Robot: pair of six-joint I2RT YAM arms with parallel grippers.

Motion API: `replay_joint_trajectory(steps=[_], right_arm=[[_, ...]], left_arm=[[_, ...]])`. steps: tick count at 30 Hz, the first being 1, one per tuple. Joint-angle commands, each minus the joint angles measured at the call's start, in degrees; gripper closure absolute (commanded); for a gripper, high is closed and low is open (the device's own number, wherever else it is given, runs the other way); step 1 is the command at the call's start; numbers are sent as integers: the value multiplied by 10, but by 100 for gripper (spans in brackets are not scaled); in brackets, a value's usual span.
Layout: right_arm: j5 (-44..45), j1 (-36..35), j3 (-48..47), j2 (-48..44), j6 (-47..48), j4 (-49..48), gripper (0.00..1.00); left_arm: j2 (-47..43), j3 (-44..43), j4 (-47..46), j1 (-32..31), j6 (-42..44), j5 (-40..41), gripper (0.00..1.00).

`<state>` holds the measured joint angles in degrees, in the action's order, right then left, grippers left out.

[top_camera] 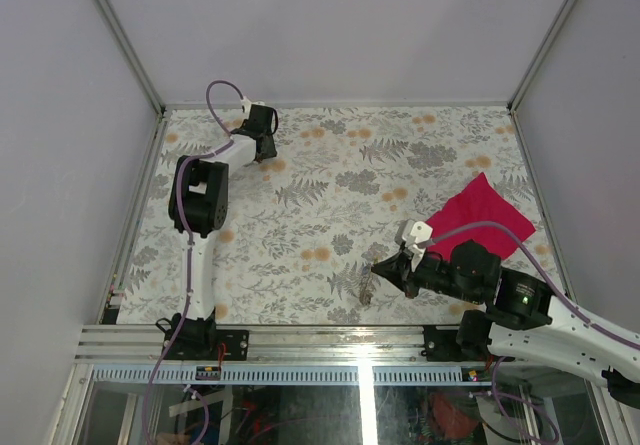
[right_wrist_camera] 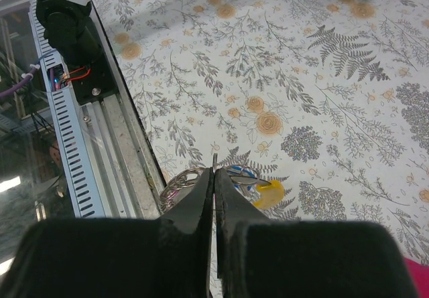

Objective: Put the keys on the keyring

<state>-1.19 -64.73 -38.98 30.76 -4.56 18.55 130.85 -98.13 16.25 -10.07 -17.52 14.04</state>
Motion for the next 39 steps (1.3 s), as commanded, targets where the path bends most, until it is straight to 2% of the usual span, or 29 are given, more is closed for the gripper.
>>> replay_joint_trajectory(steps=[1, 7, 10, 15, 27, 39], right_arm=[[-12, -4, -5, 2, -3, -49, 100], [-18, -3, -3, 6, -5, -54, 100], [-20, -3, -3, 8, -5, -58, 100], [-22, -3, -1, 10, -6, -61, 100], [-23, -3, -3, 12, -5, -61, 100], [-25, -3, -4, 10, -5, -61, 100]], left_arm=[[-24, 14, -22, 3, -4, 19, 66], [-45, 42, -39, 2, 4, 26, 67], [-51, 48, -40, 3, 9, 29, 73], [-50, 50, -40, 3, 12, 27, 76], [-50, 55, -39, 3, 12, 23, 100], [-115, 114, -77, 2, 40, -5, 100]])
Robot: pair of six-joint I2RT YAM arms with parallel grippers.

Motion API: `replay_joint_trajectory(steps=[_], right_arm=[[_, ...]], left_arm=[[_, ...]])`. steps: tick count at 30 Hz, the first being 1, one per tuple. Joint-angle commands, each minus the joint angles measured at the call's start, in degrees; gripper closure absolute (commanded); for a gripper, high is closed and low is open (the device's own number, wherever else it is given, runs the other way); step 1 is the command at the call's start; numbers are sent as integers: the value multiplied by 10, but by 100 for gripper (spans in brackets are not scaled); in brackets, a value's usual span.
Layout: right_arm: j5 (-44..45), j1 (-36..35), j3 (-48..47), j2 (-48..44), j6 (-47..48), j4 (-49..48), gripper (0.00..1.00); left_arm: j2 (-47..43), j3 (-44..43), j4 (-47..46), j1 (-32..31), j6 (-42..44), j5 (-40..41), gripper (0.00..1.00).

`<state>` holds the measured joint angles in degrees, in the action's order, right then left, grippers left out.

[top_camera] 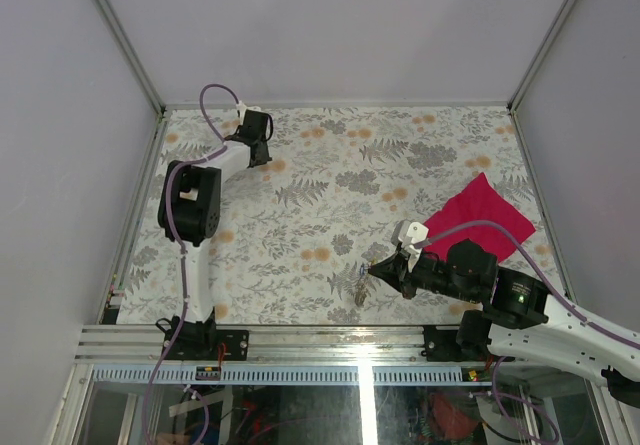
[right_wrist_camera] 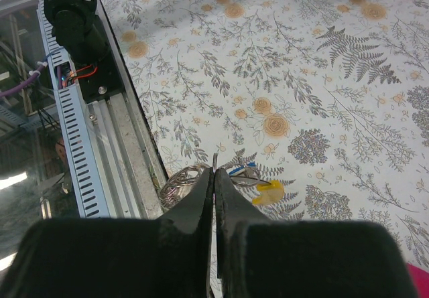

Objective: Put the keys on the keyring

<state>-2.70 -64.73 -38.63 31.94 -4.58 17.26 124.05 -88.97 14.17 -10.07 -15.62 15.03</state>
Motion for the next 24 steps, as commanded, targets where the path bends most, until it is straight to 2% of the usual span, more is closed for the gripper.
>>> replay_joint_trajectory(steps=[1, 4, 5, 6, 7, 11, 20, 24], right_arm=[[-10, -3, -7, -2, -5, -49, 100], [-11, -3, -6, -3, -6, -49, 100], [-12, -3, -7, -2, -6, -49, 100], [-13, -3, -6, -2, -6, -49, 100], [-13, -4, -6, -2, -6, -50, 100], [-14, -3, -6, -2, -6, -49, 100], [-10, -3, -4, -3, -6, -48, 100], [-10, -3, -5, -3, -6, -47, 100]], left_arm=[[-56, 31, -61, 2, 22, -19, 100], [-76, 53, -72, 2, 26, -26, 100], [-81, 59, -73, 2, 26, -24, 91], [-83, 62, -73, 3, 25, -19, 76], [-85, 66, -73, 2, 24, -13, 68], [-72, 61, -62, 3, 37, -8, 59], [-13, -11, -6, 9, 43, -21, 57], [11, -36, 7, 11, 39, -24, 61]])
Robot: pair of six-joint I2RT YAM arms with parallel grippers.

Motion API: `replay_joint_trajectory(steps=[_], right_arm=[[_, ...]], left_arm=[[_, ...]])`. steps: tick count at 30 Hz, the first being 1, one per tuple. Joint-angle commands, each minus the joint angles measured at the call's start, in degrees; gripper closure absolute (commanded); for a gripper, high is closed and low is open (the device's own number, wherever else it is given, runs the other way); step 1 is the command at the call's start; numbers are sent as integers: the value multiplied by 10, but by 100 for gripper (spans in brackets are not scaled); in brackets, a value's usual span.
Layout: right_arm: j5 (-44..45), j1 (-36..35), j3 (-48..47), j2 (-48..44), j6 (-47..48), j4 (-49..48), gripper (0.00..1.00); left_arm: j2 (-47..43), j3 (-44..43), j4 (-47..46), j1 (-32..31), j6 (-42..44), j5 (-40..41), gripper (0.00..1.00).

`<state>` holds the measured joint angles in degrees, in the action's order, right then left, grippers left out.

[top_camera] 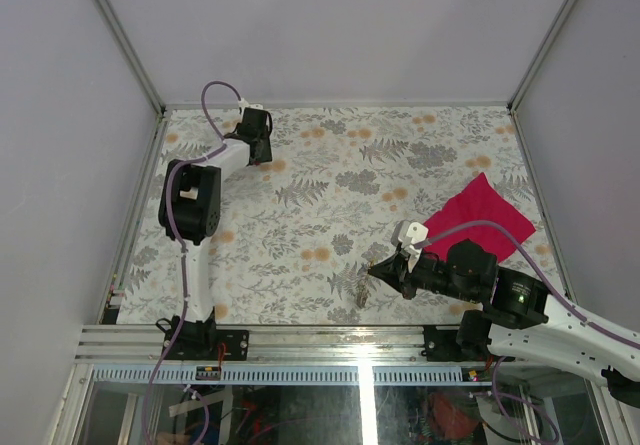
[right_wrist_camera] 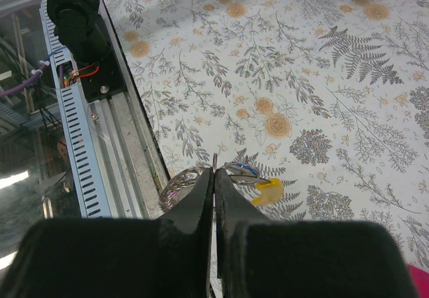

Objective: Put the keys on the keyring

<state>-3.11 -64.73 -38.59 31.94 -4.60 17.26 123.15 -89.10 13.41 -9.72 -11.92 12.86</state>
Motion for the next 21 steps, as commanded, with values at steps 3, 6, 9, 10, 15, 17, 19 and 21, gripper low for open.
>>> replay_joint_trajectory(steps=[3, 6, 9, 10, 15, 17, 19, 21], right_arm=[[-4, -4, -5, -5, -6, -44, 100], [-3, -3, -4, -7, -6, -43, 100], [-2, -3, -5, -7, -6, -43, 100], [-2, -3, -4, -7, -5, -43, 100], [-2, -3, -4, -7, -7, -43, 100], [-3, -3, -4, -7, -7, -44, 100], [-4, -3, -4, -7, -7, -44, 100], [-5, -4, -4, -6, -7, -44, 100]], left_arm=[[28, -44, 19, 10, -1, -2, 63], [35, -49, 21, 13, -4, -3, 65], [42, -53, 22, 15, -4, -9, 67], [43, -54, 22, 15, -4, -11, 69], [43, -52, 22, 16, -5, -16, 73], [44, -51, 23, 16, -5, -16, 73], [44, -52, 24, 16, -6, -15, 71], [46, -54, 26, 16, -6, -17, 68]])
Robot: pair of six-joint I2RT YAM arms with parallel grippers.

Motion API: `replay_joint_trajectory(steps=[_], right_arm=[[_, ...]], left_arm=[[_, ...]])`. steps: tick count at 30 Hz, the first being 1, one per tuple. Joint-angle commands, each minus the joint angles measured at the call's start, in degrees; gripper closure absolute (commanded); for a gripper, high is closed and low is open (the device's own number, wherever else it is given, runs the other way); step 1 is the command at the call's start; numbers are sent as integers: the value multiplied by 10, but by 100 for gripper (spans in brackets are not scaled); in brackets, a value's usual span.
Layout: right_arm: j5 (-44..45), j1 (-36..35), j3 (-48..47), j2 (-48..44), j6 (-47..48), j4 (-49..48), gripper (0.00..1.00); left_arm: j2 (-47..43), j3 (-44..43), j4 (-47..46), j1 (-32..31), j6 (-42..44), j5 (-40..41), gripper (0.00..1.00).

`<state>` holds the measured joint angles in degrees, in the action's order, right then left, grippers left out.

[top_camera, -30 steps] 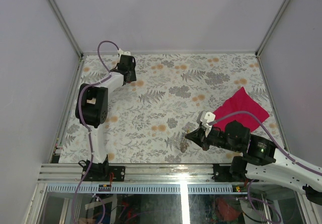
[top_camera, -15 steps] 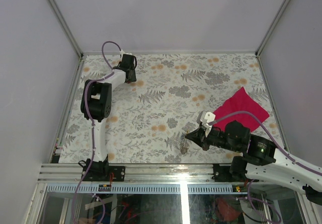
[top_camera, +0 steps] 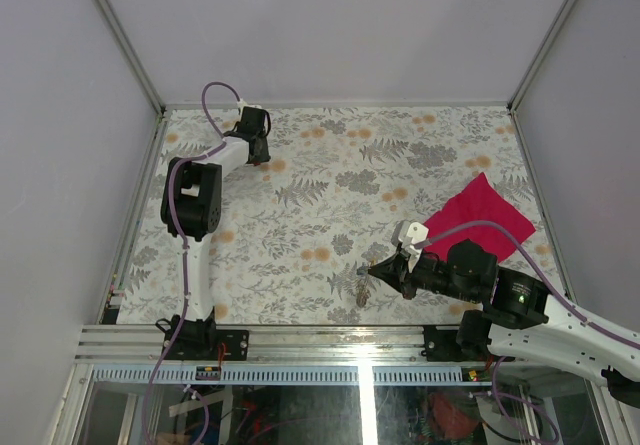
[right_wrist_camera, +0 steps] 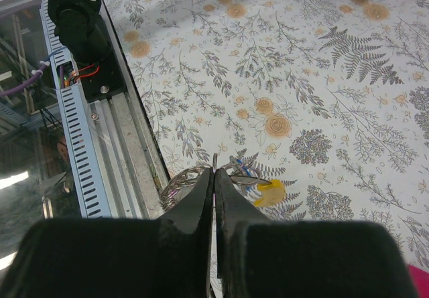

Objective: Put the keys on the keyring

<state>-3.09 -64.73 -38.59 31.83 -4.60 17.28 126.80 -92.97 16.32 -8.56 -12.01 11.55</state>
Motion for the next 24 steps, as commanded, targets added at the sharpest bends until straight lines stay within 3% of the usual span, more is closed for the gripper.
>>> replay_joint_trajectory(steps=[1, 11, 24], right_arm=[[-6, -3, -4, -6, -7, -44, 100], [-5, -3, -4, -8, -8, -42, 100], [-3, -3, -5, -13, -8, -42, 100]], left_arm=[[10, -16, -3, 5, -5, -6, 68], [14, -21, 4, 5, -3, -17, 80], [-22, 26, -20, 4, 14, -66, 87]])
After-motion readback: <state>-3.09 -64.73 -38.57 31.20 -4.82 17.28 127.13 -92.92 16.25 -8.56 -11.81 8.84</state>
